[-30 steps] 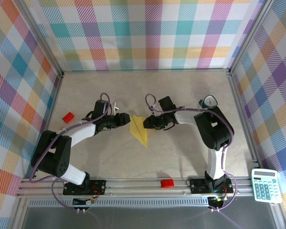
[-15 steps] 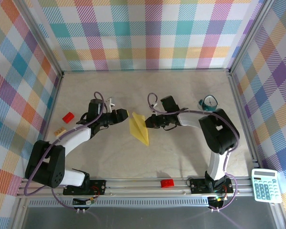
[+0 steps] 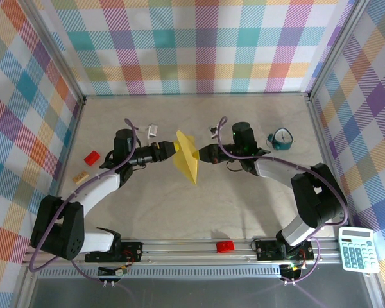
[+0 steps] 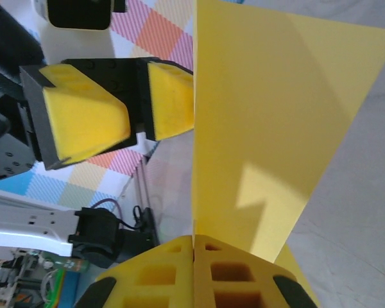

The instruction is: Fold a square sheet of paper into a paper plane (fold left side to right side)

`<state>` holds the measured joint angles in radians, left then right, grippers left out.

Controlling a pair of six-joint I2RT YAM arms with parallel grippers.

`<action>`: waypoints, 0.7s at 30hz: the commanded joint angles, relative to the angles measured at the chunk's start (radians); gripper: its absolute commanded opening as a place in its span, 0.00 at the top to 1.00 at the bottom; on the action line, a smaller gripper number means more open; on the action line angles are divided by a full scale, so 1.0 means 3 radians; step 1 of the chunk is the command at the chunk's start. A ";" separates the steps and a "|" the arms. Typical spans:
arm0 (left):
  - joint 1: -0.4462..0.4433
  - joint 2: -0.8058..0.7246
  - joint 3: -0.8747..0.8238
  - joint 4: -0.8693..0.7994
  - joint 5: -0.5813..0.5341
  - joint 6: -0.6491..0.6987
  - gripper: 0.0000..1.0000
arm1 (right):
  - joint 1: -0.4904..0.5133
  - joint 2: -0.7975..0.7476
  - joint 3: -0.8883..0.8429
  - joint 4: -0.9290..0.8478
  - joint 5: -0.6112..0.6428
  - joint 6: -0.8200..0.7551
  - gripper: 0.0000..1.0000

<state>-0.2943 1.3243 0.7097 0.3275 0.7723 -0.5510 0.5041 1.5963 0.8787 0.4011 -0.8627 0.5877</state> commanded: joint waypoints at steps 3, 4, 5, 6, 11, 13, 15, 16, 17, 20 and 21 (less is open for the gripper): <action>-0.0122 0.0148 0.0179 0.0202 0.0254 0.0010 0.43 | 0.0053 0.0070 0.0063 0.0446 -0.0301 0.0280 1.00; -0.0135 0.0164 0.0198 0.0207 0.0260 0.0006 0.44 | 0.0066 0.0091 0.0086 0.0441 -0.0319 0.0281 1.00; -0.0144 0.0181 0.0210 0.0212 0.0262 0.0007 0.45 | 0.0081 0.0108 0.0100 0.0441 -0.0320 0.0283 1.00; -0.0149 0.0188 0.0222 0.0220 0.0259 0.0004 0.47 | 0.0086 0.0123 0.0108 0.0437 -0.0316 0.0285 1.00; -0.0154 0.0148 0.0219 0.0258 0.0209 -0.0029 0.61 | 0.0086 0.0116 0.0094 0.0375 -0.0238 0.0256 1.00; -0.0150 0.0132 0.0225 0.0229 0.0186 -0.0030 0.69 | 0.0085 0.0106 0.0096 0.0369 -0.0241 0.0264 0.98; -0.0154 0.0122 0.0222 0.0230 0.0163 -0.0043 0.76 | 0.0082 0.0090 0.0093 0.0363 -0.0238 0.0265 0.96; -0.0154 0.0112 0.0216 0.0255 0.0157 -0.0063 0.79 | 0.0079 0.0072 0.0084 0.0360 -0.0233 0.0264 0.95; -0.0152 0.0103 0.0206 0.0284 0.0148 -0.0083 0.82 | 0.0074 0.0049 0.0082 0.0356 -0.0213 0.0257 0.93; -0.0154 0.0090 0.0180 0.0425 0.0141 -0.0202 0.87 | 0.0041 -0.0042 0.0036 0.0359 -0.0181 0.0273 0.83; -0.0154 0.0091 0.0181 0.0454 0.0137 -0.0243 0.89 | 0.0024 -0.0087 0.0015 0.0360 -0.0172 0.0277 0.80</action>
<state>-0.3336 1.3769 0.7509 0.3946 0.8127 -0.5926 0.5205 1.6238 0.8825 0.4885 -0.9131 0.6727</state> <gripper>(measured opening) 0.121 0.181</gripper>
